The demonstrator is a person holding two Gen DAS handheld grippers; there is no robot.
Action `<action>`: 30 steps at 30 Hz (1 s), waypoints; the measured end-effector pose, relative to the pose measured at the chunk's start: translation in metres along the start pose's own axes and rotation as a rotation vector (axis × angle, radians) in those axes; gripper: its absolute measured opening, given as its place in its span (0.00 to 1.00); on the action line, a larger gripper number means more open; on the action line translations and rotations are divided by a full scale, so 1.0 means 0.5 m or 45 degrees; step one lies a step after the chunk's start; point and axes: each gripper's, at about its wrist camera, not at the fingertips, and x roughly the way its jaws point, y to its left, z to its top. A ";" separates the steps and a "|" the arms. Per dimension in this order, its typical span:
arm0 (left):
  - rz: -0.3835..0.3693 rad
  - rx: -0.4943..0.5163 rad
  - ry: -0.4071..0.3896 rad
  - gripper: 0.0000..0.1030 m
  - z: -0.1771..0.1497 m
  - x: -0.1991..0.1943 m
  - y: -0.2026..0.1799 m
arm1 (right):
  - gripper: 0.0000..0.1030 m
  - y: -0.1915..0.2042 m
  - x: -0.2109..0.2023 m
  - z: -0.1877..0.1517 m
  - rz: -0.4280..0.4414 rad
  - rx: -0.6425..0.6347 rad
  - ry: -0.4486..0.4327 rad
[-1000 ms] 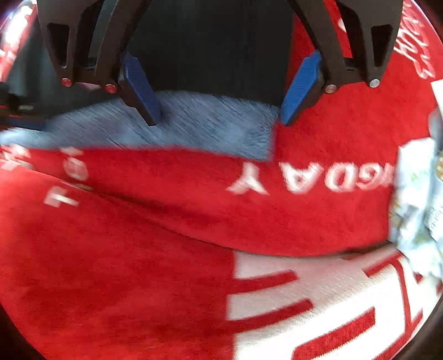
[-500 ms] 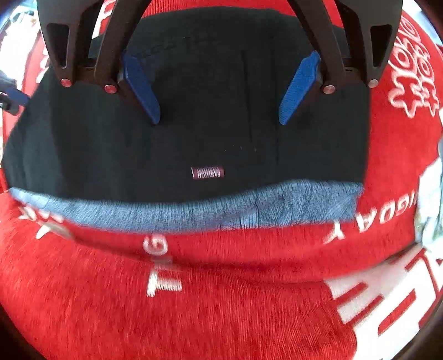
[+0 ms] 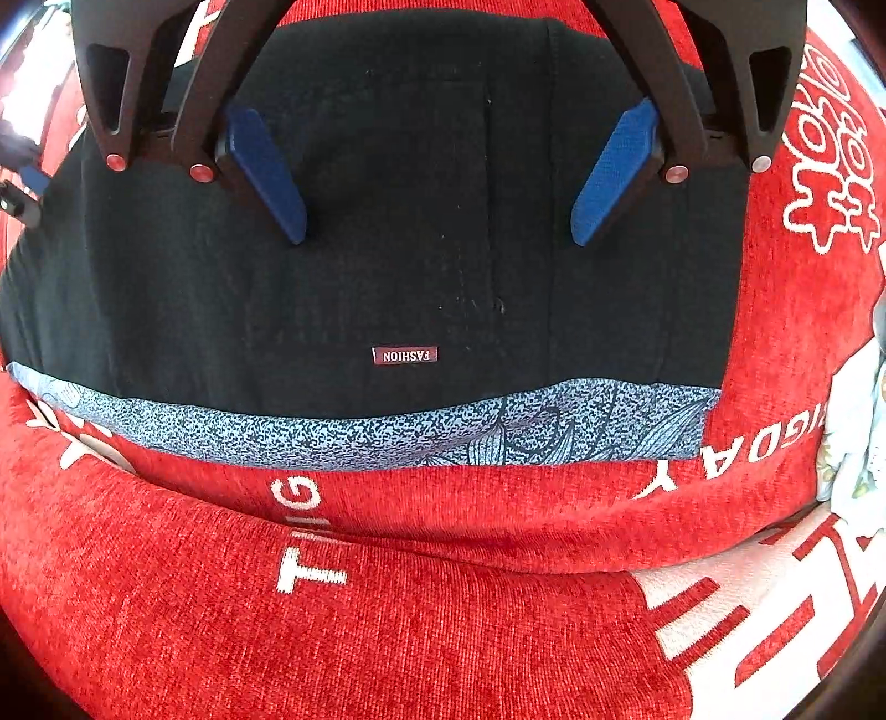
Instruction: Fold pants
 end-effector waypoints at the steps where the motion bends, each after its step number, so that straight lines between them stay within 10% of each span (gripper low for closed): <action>1: 0.003 0.000 0.002 0.95 0.001 0.001 -0.001 | 0.07 0.014 -0.001 0.006 -0.047 -0.031 0.004; 7: 0.023 0.034 -0.017 1.00 -0.016 -0.007 -0.015 | 0.08 0.029 -0.013 -0.020 -0.239 -0.234 0.014; 14: 0.053 0.077 0.018 0.98 -0.008 -0.046 -0.059 | 0.21 -0.020 -0.088 -0.018 -0.173 -0.132 -0.029; 22: -0.093 0.197 -0.017 0.98 -0.007 -0.067 -0.277 | 0.22 -0.110 -0.282 0.132 -0.218 0.035 -0.339; 30: 0.050 0.240 0.041 0.98 -0.045 0.001 -0.358 | 0.26 -0.208 -0.386 0.264 -0.314 0.164 -0.506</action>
